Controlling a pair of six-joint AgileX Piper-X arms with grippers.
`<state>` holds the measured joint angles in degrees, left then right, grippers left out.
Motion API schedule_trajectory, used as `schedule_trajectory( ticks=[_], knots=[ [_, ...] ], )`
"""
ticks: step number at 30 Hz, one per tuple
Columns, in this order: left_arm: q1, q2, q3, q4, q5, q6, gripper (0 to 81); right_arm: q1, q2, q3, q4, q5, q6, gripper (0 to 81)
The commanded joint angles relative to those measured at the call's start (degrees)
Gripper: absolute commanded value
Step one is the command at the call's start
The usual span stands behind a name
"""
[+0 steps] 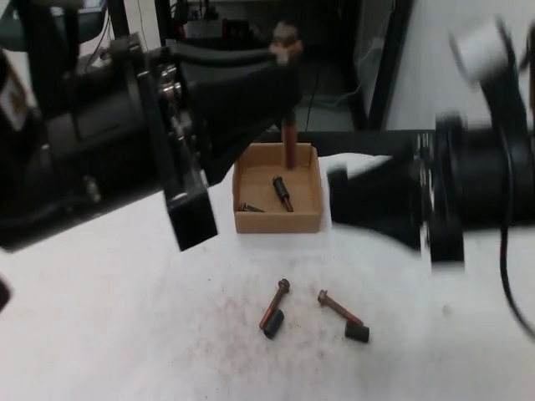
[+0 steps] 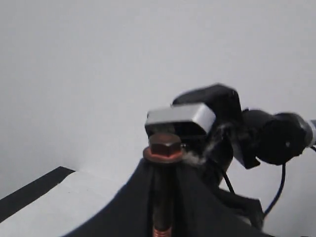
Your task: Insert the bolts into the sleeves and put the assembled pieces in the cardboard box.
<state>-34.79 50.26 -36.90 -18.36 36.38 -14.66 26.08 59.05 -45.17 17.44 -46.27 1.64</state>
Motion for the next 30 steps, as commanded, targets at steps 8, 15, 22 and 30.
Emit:
schedule_trajectory(
  ticks=[8,15,22,30],
  knots=[
    [0.0,14.6,-0.2,-24.9,6.7,-14.3,0.2,8.6,-2.4,15.7,-35.0,12.2,0.0,0.8],
    [0.0,15.8,-0.2,-25.2,7.9,-11.7,0.2,8.6,-2.4,15.9,-40.4,17.4,0.0,0.8],
    [0.0,15.8,-0.2,-24.9,7.9,-6.3,0.2,8.6,-2.4,15.9,-40.4,17.2,0.0,0.8],
    [0.0,15.8,-0.2,-23.8,4.8,-1.8,0.2,8.7,-2.4,16.3,-40.2,16.0,0.0,0.8]
  ],
)
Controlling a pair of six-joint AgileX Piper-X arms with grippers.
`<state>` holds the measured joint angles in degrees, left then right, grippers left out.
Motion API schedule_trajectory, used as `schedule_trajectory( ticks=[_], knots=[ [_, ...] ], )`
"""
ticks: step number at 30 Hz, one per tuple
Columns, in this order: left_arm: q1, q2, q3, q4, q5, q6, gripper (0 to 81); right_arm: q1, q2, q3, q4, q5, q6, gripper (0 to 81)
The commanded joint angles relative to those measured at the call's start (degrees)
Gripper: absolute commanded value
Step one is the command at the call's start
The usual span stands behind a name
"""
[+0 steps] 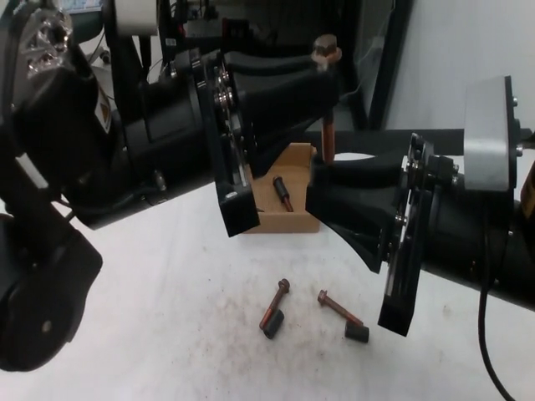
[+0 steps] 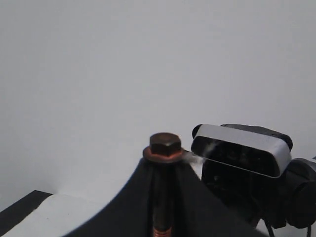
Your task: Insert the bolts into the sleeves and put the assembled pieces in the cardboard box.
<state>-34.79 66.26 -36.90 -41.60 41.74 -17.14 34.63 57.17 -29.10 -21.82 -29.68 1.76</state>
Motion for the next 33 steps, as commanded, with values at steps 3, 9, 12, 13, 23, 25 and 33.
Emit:
schedule_trajectory(
  ticks=[3,9,12,13,23,25,33],
  knots=[
    [0.2,-0.2,-0.2,1.2,-0.7,1.6,0.2,0.1,-0.5,0.2,-0.9,-0.7,-0.1,0.8],
    [0.6,-0.2,-0.2,3.7,-0.4,2.2,0.2,0.1,-0.5,0.2,-0.9,-0.7,-0.1,0.8],
    [0.6,-0.2,-0.2,3.7,-0.4,2.2,0.2,0.1,-0.5,0.2,-0.9,-0.7,-0.1,0.8],
    [0.6,-0.2,-0.2,3.7,-0.4,2.2,0.2,0.1,-0.5,0.2,-0.9,-0.7,-0.1,0.8],
    [0.6,-0.2,-0.2,5.5,2.2,1.6,0.2,0.1,-0.5,0.2,-1.2,-0.7,-0.1,0.8],
    [0.6,-0.2,-0.2,8.0,2.9,1.7,0.2,0.1,-0.5,0.2,-1.2,-0.7,-0.1,0.8],
    [0.6,-0.2,-0.2,15.7,4.1,6.1,0.2,0.1,-0.5,0.2,-1.2,-0.7,-0.1,0.8]
  ],
)
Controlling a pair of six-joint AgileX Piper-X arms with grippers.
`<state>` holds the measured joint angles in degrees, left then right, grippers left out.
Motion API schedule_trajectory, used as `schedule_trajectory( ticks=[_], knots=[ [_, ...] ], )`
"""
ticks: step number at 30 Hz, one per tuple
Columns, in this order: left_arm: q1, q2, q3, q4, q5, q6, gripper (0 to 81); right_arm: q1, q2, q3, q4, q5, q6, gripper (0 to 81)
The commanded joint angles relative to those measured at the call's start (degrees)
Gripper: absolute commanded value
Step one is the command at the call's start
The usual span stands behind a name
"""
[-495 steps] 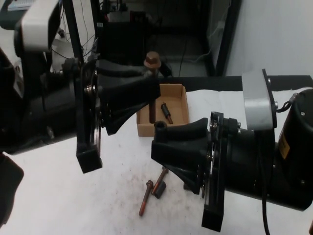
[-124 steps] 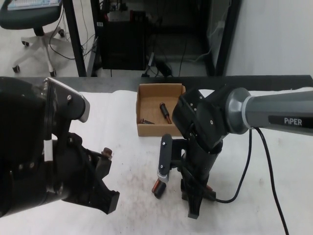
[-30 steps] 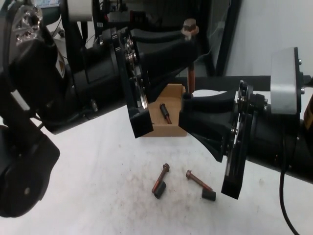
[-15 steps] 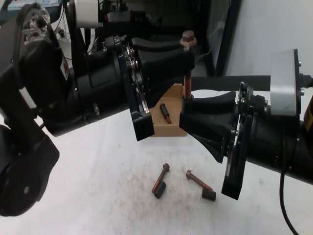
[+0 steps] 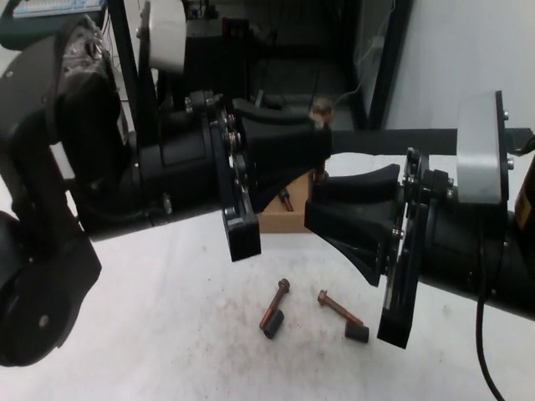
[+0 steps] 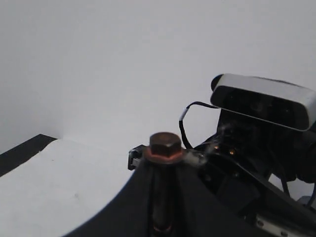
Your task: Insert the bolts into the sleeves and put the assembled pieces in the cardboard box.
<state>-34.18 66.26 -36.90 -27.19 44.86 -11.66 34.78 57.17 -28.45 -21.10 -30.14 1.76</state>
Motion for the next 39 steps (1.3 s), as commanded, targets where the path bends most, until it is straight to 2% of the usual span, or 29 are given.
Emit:
schedule_trajectory(
  ticks=[1,3,4,10,12,16,19,21,23,24,25,29,33,37,39],
  knots=[
    [0.0,-0.2,-0.2,1.2,0.8,0.6,0.1,0.0,-0.5,-0.4,-1.9,-0.2,-0.1,0.8],
    [0.3,-0.2,-0.3,1.2,1.5,0.6,4.9,0.0,-0.5,-0.4,-1.9,-0.2,-0.1,0.8],
    [0.5,-0.2,-0.3,1.2,2.5,0.5,10.1,0.0,-0.5,-0.4,-1.9,-0.2,-0.1,0.8],
    [1.9,-0.2,-0.3,1.2,4.1,-9.7,61.3,0.0,-0.5,-0.4,-1.9,-0.2,-0.1,0.8],
    [2.5,-0.2,-0.3,1.2,4.1,-12.1,64.4,0.0,-0.5,-0.4,-1.9,-0.2,-0.1,0.8],
    [3.9,-0.8,-0.3,-0.2,3.0,-12.9,61.6,0.0,-0.5,-0.4,-1.9,-0.2,-0.1,0.8],
    [5.0,-2.3,-1.0,-4.1,-1.1,-13.0,51.8,0.0,-0.5,-0.4,-1.8,4.6,-0.1,0.8],
    [5.7,-3.7,-1.5,-6.2,-5.6,-13.0,39.7,0.0,-0.4,-0.7,-1.2,13.3,1.2,0.8],
    [6.4,-5.2,-2.0,-6.0,-8.7,-12.7,19.3,-0.1,0.2,-2.1,2.8,22.3,5.1,0.8],
    [6.9,-5.5,-2.0,-6.0,-9.5,-12.7,8.1,-0.4,1.0,-3.6,6.3,25.4,6.0,0.8],
    [7.4,-5.9,-2.0,-5.4,-9.7,-12.7,0.2,-1.0,1.8,-5.1,9.4,25.9,6.0,0.8],
    [8.0,-6.1,-2.0,3.1,-9.7,-10.9,0.3,-3.5,9.8,-14.7,24.7,25.1,6.0,0.8],
    [8.0,-6.1,-2.0,20.1,-9.9,-8.9,0.3,-6.1,21.6,-28.0,38.7,22.5,6.2,0.8],
    [8.0,-6.1,-2.0,36.7,-14.0,-8.3,0.3,-8.2,35.0,-43.3,52.8,20.3,6.9,0.8],
    [8.0,-6.1,-2.0,44.3,-15.2,-4.6,0.3,-9.0,42.0,-50.5,57.8,20.4,6.9,0.8]
  ],
)
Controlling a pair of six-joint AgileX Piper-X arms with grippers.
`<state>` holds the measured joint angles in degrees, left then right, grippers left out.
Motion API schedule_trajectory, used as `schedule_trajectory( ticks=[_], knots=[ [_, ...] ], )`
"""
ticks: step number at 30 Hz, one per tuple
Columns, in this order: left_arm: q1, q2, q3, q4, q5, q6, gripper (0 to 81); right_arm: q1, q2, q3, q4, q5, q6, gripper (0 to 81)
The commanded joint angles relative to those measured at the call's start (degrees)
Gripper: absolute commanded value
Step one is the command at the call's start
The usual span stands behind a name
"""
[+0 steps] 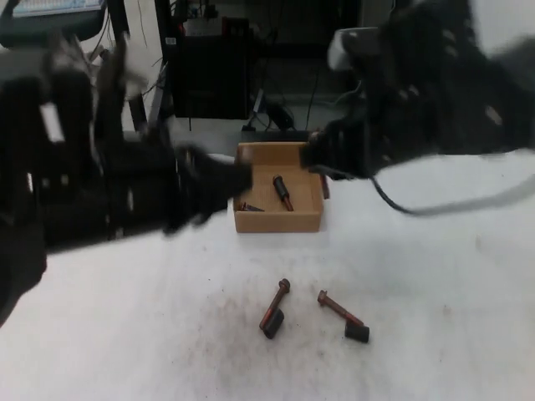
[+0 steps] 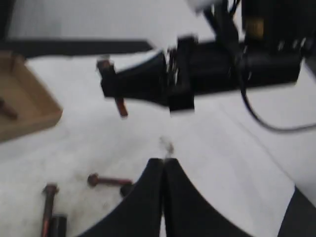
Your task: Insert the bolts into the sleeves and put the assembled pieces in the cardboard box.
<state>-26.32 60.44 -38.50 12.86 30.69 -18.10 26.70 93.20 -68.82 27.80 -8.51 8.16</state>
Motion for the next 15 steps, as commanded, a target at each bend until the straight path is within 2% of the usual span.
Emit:
schedule_trajectory(
  ticks=[1,5,9,15],
  knots=[
    [0.2,-0.3,-0.4,7.4,-1.5,3.3,0.3,-1.2,8.4,-13.9,10.9,-1.3,0.5,0.8],
    [0.2,-0.3,-0.4,16.2,-1.8,8.0,0.3,-2.0,18.8,-25.5,13.7,-1.3,0.8,0.8],
    [0.2,-0.3,-0.4,21.3,-5.1,10.3,0.3,-2.6,26.3,-34.5,16.3,-1.3,2.0,0.8],
    [0.2,-0.3,-0.4,24.2,-6.6,11.7,0.3,-2.9,34.1,-42.6,20.4,-0.4,3.0,0.8]
  ],
)
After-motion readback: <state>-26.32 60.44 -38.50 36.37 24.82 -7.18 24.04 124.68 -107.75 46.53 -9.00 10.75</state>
